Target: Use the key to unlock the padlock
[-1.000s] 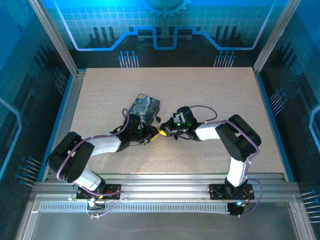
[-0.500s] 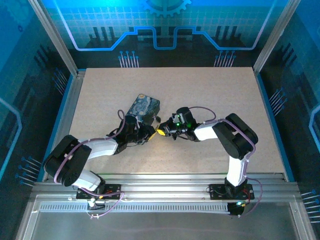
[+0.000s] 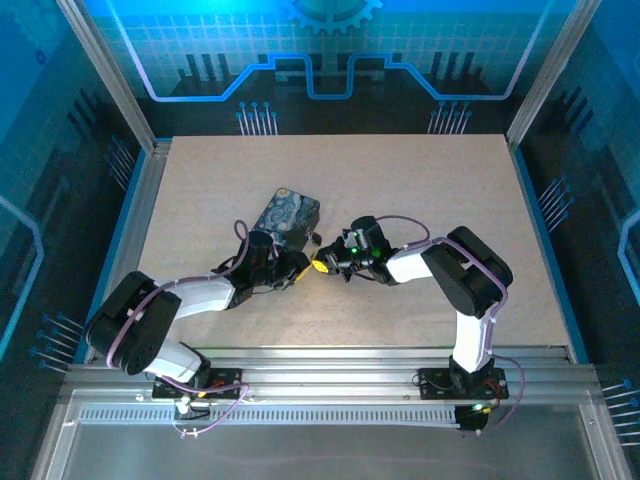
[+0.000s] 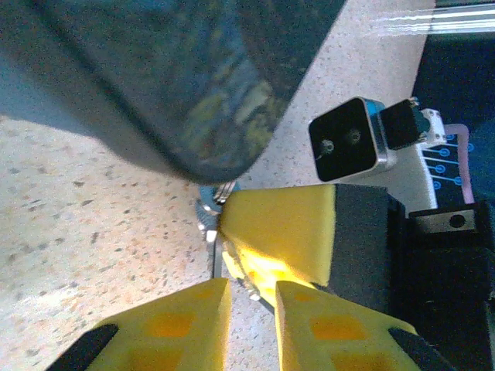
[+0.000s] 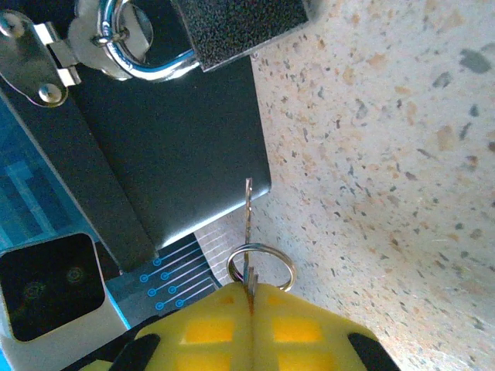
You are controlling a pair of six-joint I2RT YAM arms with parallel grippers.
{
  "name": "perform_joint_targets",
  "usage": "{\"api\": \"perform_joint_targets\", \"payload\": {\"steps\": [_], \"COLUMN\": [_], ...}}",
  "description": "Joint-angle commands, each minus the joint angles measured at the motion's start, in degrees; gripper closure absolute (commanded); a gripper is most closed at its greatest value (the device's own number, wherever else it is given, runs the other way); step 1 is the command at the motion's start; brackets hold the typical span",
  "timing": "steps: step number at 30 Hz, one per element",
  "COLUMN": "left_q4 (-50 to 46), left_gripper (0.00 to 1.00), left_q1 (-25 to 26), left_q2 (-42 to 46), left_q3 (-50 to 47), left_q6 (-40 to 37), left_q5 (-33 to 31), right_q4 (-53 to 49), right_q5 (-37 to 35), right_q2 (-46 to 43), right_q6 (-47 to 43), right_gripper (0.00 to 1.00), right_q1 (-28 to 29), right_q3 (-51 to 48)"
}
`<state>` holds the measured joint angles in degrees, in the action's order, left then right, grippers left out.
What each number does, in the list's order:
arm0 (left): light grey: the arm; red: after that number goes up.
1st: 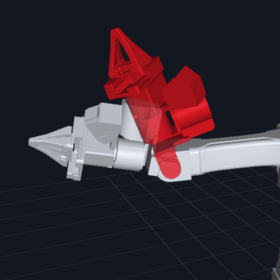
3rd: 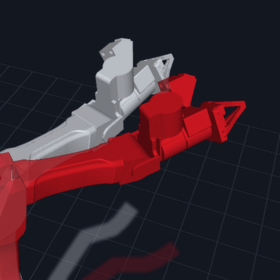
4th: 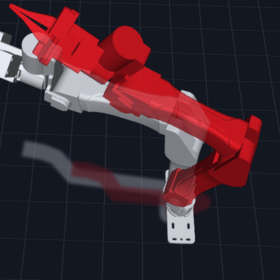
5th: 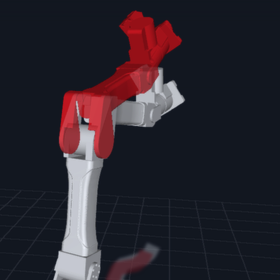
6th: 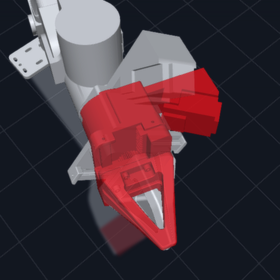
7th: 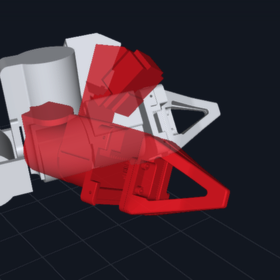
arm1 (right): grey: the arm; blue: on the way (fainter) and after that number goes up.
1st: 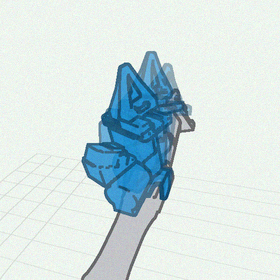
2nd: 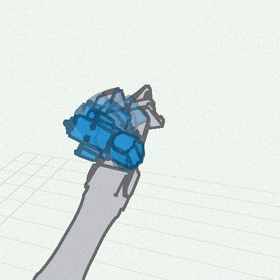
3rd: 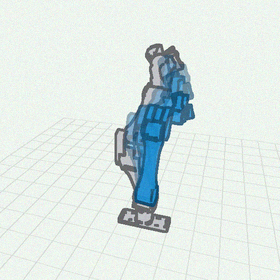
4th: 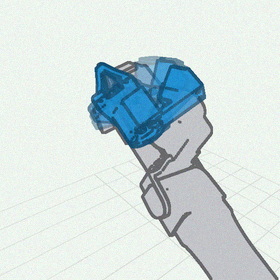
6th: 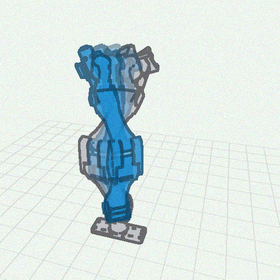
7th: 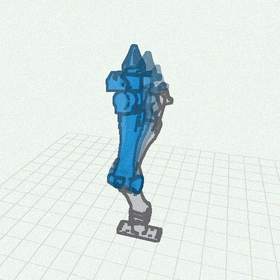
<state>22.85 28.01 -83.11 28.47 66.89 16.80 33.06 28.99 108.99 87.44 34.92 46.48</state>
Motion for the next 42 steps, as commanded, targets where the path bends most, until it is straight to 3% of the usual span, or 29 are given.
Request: {"api": "perform_joint_targets", "payload": {"steps": [1, 7, 13, 27, 31, 35, 42], "left_q4": [-8.9, -10.4, -5.9, -6.4, -6.5, -7.3, -13.8], "left_gripper": [0.74, 0.72, 0.75, 0.82, 0.95, 0.97, 1.0], "left_q1": [-0.5, -0.5, -0.6, -0.7, -1.2, -2.3, -3.8], "left_q2": [3.5, 5.0, 2.3, 1.7, 1.5, 1.7, 2.2], "left_q3": [2.0, 1.3, 0.7, 1.2, 1.1, 0.8, 4.0], "left_q6": [-2.9, -2.7, -0.3, -0.2, -0.5, -1.6, -10.1], "left_q5": [-2.4, -2.6, -1.3, -2.2, -2.1, -1.8, 0.9], "right_q4": [0.7, 1.3, 2.7, 3.6, 3.7, 3.2, -5.1], "right_q5": [0.4, 0.4, 0.5, 0.9, 1.4, 1.5, 0.4], "right_q2": [0.2, 0.4, 1.0, 1.0, 1.2, 1.2, -1.2], "right_q6": [-0.2, 0.1, 1.3, 1.9, 1.5, 0.8, -6.3], "right_gripper": [1.0, 1.0, 1.0, 1.0, 1.0, 1.0, 0.73], "right_q1": [0.4, 0.8, 1.9, 2.9, 3.4, 3.7, 1.6], "right_q3": [-0.5, 0.1, 1.1, 1.4, 1.7, 1.4, 0.2]}}
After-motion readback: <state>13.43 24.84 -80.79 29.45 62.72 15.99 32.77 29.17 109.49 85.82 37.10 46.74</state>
